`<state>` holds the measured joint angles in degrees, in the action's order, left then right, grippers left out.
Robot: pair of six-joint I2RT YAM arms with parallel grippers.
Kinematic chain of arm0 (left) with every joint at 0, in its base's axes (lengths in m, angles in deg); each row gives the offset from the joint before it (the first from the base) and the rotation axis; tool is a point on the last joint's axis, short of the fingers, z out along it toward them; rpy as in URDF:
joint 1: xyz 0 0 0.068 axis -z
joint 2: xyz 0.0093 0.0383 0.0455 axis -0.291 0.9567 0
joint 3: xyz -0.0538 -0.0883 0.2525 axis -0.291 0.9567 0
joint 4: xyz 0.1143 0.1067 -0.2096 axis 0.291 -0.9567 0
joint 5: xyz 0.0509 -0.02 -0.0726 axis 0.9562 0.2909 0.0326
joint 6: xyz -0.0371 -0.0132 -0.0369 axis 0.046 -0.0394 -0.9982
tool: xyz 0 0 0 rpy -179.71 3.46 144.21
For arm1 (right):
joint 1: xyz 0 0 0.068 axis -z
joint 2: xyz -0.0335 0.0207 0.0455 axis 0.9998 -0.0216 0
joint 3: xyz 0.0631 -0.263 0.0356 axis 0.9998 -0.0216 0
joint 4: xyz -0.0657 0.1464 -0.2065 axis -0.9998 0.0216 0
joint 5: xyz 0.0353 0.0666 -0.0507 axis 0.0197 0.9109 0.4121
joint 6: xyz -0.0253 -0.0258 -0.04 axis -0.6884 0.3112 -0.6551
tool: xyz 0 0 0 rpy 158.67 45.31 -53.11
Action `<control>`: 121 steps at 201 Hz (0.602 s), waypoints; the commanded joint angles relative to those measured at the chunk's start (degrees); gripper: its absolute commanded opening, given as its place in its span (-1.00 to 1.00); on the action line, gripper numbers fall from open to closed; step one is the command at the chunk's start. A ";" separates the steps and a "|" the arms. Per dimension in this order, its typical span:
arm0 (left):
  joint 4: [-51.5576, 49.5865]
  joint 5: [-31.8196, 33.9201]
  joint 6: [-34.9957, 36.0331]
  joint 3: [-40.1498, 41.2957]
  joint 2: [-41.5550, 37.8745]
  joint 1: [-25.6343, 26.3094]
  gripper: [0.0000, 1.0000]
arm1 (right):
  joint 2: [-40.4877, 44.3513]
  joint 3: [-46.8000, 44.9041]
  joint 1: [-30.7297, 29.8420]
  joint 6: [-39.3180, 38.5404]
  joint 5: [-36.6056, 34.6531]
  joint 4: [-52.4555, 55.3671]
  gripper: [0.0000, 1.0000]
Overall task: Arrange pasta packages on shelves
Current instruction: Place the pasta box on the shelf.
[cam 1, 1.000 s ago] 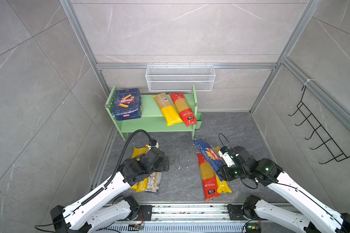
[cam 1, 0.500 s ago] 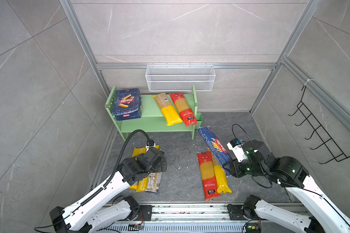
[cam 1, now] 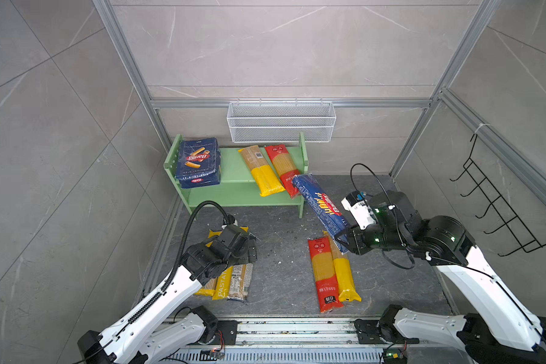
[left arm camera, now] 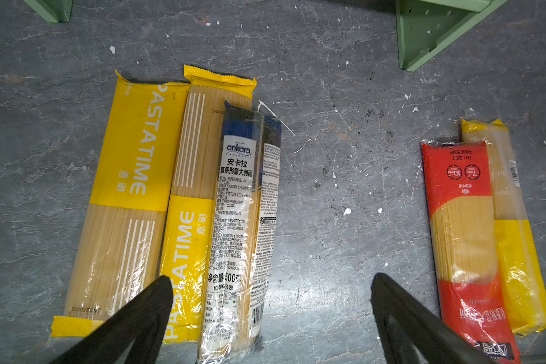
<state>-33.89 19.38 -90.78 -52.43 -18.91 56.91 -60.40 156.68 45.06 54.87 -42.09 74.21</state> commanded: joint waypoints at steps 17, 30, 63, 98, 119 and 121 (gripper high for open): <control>2.42 -2.76 3.68 -1.08 0.01 -2.27 0.99 | -5.09 9.25 -1.86 -2.59 -2.86 -5.88 -0.58; 2.76 -3.39 4.42 -1.79 0.23 -2.81 0.99 | -7.91 12.18 -2.16 -2.86 -3.56 -5.53 -0.58; 3.32 -4.60 5.67 -3.16 1.52 -3.94 0.99 | -16.17 20.42 -2.69 -3.39 -4.06 -5.35 -0.58; 5.08 -7.03 5.71 -2.53 1.36 -5.71 0.99 | -27.15 32.29 -3.19 -4.80 -3.39 -4.72 -0.58; 5.23 -6.92 5.20 -1.81 0.56 -6.16 1.00 | -35.70 42.58 -3.58 -6.24 -3.24 -3.82 -0.58; 5.23 -6.84 5.16 -1.75 0.51 -6.15 0.99 | -36.70 43.93 -3.58 -6.32 -3.27 -3.67 -0.58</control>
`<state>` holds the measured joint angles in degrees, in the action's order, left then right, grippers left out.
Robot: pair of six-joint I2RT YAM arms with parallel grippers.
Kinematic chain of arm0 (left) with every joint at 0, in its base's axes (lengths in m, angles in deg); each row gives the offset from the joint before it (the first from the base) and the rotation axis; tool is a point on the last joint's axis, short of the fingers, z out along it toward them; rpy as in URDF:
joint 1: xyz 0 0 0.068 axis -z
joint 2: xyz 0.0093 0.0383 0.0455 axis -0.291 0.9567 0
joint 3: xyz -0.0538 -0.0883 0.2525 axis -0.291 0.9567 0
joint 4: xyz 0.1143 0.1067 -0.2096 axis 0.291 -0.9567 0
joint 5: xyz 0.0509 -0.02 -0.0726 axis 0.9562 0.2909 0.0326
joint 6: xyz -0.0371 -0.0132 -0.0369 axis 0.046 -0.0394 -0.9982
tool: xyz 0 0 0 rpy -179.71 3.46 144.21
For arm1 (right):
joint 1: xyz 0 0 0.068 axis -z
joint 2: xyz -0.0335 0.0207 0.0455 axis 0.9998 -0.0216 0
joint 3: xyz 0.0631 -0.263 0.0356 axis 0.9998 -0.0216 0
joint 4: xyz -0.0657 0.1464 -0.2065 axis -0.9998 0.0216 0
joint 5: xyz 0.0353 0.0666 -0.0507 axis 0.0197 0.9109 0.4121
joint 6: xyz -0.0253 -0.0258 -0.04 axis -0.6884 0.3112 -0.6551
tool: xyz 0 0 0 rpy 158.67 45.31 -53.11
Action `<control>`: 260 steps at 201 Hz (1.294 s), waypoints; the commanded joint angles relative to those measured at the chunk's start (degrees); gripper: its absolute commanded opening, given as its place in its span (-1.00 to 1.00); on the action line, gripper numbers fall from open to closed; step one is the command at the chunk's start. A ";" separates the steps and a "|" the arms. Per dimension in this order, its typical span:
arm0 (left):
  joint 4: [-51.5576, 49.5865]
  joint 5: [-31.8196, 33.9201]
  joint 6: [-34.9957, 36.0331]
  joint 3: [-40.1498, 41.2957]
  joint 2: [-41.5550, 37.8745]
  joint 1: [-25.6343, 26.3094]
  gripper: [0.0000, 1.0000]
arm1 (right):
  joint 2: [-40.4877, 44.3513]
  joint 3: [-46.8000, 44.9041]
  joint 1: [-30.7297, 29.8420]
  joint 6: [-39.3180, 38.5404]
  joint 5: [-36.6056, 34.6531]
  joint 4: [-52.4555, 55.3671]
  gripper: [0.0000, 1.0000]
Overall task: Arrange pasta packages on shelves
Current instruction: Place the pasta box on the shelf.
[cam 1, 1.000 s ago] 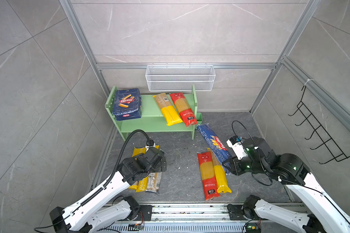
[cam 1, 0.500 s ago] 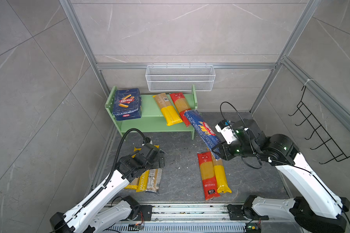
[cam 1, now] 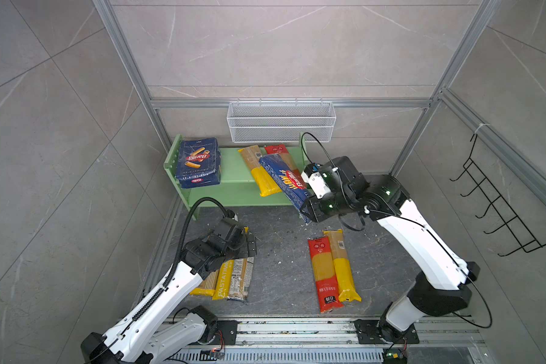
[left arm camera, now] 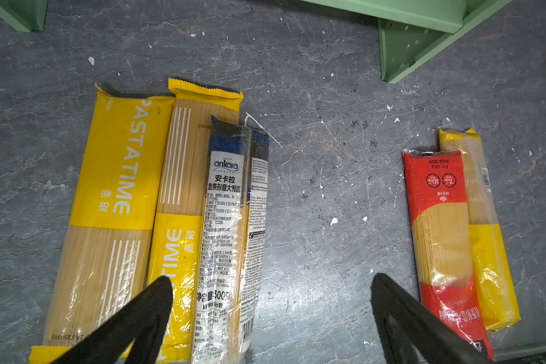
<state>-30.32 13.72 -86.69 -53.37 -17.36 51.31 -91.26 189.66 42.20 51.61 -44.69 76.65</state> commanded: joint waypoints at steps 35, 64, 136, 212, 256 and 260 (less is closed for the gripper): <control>0.51 0.43 -0.04 0.33 -2.29 -0.64 0.99 | -22.71 34.11 -0.78 -4.31 -0.81 -5.78 -0.58; -0.18 1.35 -1.86 0.97 -2.66 -0.67 0.99 | -30.53 40.50 -0.78 -3.40 -2.77 -11.14 -0.58; 2.44 1.34 -5.14 2.20 -2.16 -0.65 0.99 | -32.92 37.98 -0.80 -2.15 -4.62 -21.40 -0.57; 6.06 0.52 -1.67 -3.23 4.37 -0.74 1.00 | -34.10 37.12 -0.50 -0.16 -6.01 -29.47 -0.50; 7.20 -1.37 -0.09 -4.23 6.10 -2.29 0.99 | -36.55 38.36 0.17 1.53 -4.53 -31.09 -0.34; 7.20 -1.53 -0.02 -4.26 6.11 -2.46 0.99 | -36.61 38.23 0.23 1.54 -4.45 -31.13 -0.31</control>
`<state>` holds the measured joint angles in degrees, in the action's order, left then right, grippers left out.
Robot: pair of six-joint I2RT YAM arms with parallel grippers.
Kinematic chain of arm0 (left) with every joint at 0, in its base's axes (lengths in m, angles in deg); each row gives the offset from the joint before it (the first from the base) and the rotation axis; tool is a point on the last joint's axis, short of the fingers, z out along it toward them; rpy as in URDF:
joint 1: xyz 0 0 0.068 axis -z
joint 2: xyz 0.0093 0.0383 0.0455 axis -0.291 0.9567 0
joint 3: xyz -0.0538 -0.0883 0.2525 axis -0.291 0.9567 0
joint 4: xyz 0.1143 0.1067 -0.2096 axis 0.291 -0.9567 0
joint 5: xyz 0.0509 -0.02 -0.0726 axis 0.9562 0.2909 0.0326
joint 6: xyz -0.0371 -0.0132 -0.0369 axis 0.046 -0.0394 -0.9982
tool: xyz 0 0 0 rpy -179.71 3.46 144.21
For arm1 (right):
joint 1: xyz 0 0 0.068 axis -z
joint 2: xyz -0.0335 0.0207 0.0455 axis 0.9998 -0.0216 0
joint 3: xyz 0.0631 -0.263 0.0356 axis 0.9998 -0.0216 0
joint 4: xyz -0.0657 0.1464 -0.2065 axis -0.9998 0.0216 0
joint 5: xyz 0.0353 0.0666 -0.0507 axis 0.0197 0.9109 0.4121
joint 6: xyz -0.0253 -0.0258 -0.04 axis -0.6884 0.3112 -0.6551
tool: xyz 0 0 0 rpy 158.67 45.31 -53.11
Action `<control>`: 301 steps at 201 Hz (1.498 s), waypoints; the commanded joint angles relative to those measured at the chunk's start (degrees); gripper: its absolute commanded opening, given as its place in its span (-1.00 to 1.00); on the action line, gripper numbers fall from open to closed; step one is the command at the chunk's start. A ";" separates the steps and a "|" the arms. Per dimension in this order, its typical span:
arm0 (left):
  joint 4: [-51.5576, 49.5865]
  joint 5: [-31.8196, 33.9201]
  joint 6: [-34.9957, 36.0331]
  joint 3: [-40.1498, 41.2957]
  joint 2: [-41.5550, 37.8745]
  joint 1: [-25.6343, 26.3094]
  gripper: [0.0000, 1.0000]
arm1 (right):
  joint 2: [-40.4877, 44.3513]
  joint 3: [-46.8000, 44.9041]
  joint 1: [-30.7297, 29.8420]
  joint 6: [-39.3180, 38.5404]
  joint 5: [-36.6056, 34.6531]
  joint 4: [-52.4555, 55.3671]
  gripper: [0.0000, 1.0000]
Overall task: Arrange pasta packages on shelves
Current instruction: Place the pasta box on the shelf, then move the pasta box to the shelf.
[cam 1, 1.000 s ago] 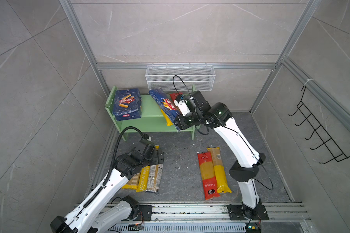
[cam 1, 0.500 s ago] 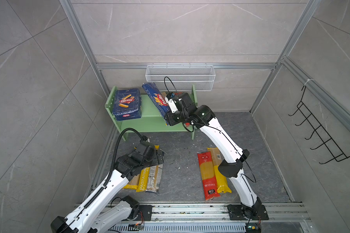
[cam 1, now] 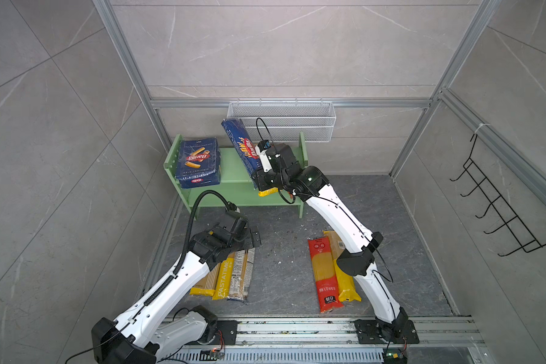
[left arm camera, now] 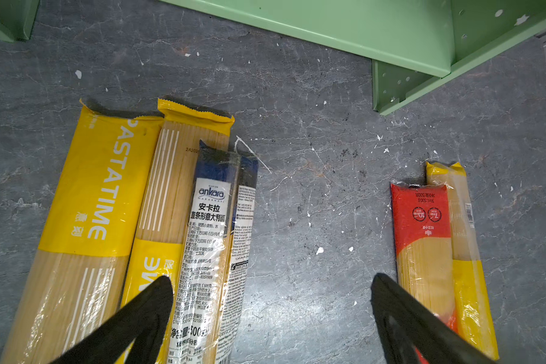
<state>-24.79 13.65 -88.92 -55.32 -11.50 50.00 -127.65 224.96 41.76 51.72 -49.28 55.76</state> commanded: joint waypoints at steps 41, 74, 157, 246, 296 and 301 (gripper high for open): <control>0.91 -1.97 2.52 -1.31 -1.19 -2.97 1.00 | -0.46 2.41 0.77 1.43 1.51 -9.32 0.26; 0.11 -2.28 2.38 0.16 -3.42 -4.58 1.00 | -0.48 2.33 0.77 1.34 3.20 -8.52 0.53; 0.00 -3.32 2.73 -1.25 -3.60 -5.75 0.99 | 1.81 1.63 0.77 0.05 2.12 -4.60 0.49; -4.07 -0.79 2.77 -0.21 -9.92 -6.19 0.99 | -0.15 -0.83 -1.63 2.89 4.31 -0.20 0.30; -5.81 -0.61 3.16 0.77 -11.68 -6.45 0.99 | -3.17 1.72 -2.39 5.70 6.45 -2.44 0.32; -5.96 -0.53 3.11 0.87 -11.83 -6.52 1.00 | -3.49 2.05 -2.39 5.96 6.77 -2.52 0.32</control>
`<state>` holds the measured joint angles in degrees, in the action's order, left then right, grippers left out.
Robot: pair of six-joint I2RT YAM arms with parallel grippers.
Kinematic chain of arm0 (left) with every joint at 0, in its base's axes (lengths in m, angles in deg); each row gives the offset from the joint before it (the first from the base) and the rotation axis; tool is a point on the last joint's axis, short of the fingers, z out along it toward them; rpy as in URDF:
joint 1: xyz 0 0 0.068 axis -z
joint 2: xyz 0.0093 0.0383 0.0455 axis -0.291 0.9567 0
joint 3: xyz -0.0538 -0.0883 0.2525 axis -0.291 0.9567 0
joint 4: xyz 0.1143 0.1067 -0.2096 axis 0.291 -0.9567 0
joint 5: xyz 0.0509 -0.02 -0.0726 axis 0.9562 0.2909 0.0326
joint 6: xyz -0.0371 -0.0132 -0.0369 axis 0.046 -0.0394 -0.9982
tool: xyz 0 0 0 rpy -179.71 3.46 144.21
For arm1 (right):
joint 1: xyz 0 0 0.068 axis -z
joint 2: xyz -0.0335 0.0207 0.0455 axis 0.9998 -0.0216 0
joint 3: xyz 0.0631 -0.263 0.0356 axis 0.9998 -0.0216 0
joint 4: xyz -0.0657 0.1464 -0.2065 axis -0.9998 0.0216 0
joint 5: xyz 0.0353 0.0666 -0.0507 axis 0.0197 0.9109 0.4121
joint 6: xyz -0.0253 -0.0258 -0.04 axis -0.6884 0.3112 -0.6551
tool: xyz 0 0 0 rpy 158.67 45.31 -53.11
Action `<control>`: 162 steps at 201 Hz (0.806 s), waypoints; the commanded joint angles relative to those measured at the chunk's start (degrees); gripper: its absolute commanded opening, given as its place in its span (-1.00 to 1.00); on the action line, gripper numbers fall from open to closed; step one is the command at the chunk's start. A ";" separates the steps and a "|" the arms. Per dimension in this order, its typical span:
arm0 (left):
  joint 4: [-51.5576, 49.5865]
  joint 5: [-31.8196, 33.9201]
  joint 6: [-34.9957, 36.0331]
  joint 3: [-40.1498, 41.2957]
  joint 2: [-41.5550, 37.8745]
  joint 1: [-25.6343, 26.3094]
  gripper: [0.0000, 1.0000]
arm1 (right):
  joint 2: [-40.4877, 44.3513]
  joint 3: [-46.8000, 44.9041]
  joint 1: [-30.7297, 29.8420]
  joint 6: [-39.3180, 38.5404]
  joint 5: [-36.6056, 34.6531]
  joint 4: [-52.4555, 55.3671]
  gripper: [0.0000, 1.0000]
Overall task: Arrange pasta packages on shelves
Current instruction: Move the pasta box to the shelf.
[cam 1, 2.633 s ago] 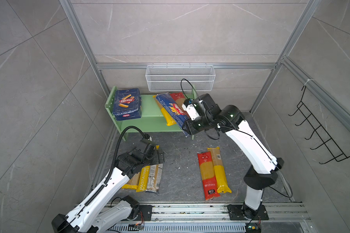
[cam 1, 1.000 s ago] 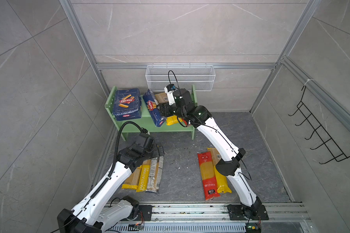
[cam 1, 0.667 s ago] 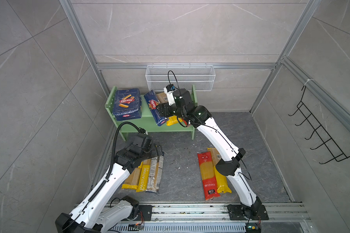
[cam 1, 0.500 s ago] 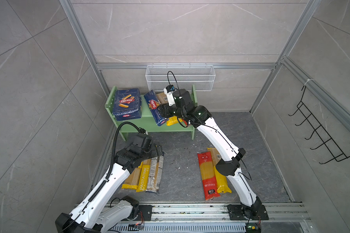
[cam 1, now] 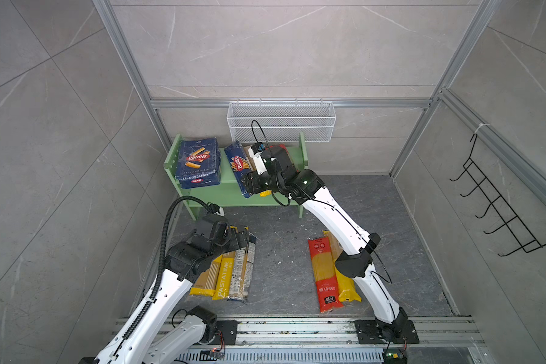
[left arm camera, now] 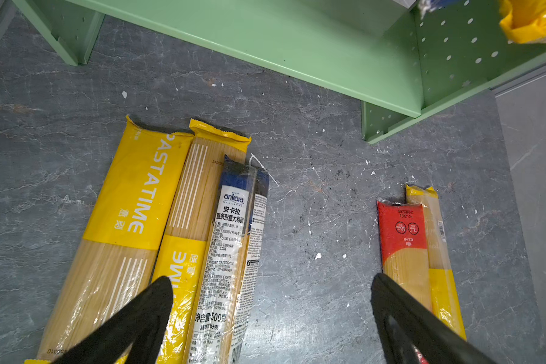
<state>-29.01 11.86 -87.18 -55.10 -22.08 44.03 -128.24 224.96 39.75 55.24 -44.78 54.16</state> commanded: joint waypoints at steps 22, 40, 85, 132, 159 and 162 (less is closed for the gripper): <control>-2.15 1.34 1.65 0.75 -1.90 -0.75 0.99 | -4.02 2.68 -0.36 3.31 3.25 -1.75 0.33; -2.26 1.31 1.80 0.79 -2.18 -0.99 0.99 | -4.50 2.57 -0.29 3.87 4.43 -2.77 0.35; -2.09 1.05 1.73 0.93 -2.14 -1.27 0.99 | -4.57 2.95 -0.29 3.94 4.62 -3.24 0.39; -1.66 0.73 1.31 1.15 -2.21 -1.36 1.00 | -1.10 2.94 -0.25 1.59 4.35 -2.26 0.49; -1.99 0.65 1.20 0.45 -2.63 -1.36 0.99 | 2.52 2.87 -0.29 -0.56 4.14 -0.23 0.60; -2.10 0.70 1.18 0.35 -2.66 -1.36 1.00 | 3.16 2.78 -0.29 -0.78 4.35 0.04 0.61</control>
<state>-30.65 11.92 -86.87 -54.01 -23.70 42.96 -131.35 226.62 39.77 57.08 -41.59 52.15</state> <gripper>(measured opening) 0.997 0.785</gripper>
